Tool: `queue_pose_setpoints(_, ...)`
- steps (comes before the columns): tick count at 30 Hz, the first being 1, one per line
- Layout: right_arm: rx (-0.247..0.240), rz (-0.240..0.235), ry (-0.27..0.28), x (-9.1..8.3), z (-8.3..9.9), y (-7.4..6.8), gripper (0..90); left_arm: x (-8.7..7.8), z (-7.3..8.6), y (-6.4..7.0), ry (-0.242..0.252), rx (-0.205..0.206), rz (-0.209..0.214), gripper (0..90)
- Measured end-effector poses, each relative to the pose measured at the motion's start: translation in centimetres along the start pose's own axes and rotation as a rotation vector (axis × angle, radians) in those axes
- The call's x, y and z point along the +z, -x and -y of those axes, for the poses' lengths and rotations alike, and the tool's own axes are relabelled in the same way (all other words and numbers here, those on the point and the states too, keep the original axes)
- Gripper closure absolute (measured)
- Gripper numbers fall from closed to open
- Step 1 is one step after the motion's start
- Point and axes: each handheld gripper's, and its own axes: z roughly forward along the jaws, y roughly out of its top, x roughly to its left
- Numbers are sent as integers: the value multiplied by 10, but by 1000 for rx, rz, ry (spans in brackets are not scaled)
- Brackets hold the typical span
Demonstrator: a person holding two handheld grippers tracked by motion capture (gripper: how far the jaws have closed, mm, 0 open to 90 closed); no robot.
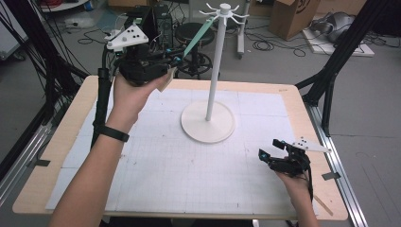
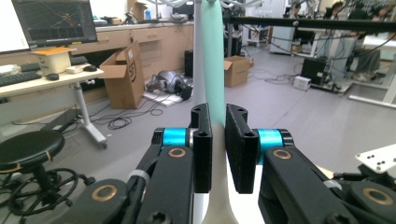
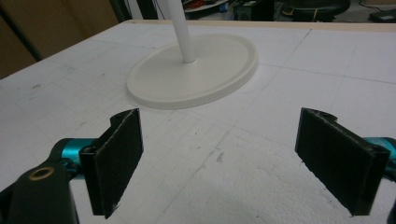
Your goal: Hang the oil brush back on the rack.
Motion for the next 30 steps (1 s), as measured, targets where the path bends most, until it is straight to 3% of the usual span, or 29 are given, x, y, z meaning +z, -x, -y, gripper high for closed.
queue_pose_setpoints(3, -5, -1, 1, 0, 0, 0, 141, -1, -1, -1, 6, -20, 8, 702)
queue_pose_setpoints(9, -4, 0, 1, -1, 0, 0, 141, -10, 3, -2, 2, 4, 7, 530)
queue_pose_setpoints(16, -9, -1, 0, 0, 0, 0, 141, -42, 24, -7, -13, 34, 4, 359)
queue_pose_setpoints(20, -13, -1, -4, 1, 0, -1, 141, -69, 49, -7, -46, 72, -30, 311)
queue_pose_setpoints(21, -13, -1, -4, 1, 0, -1, 141, -69, 49, -7, -46, 72, -30, 301)
queue_pose_setpoints(22, -15, -2, -4, 2, 0, -1, 141, -81, 62, -8, -53, 75, -33, 296)
queue_pose_setpoints(27, -11, -1, -4, 4, 0, -1, 141, -111, 104, -15, -71, 66, -52, 281)
queue_pose_setpoints(30, -16, 0, -13, 6, 0, 0, 141, -125, 132, -21, -77, 38, -60, 267)
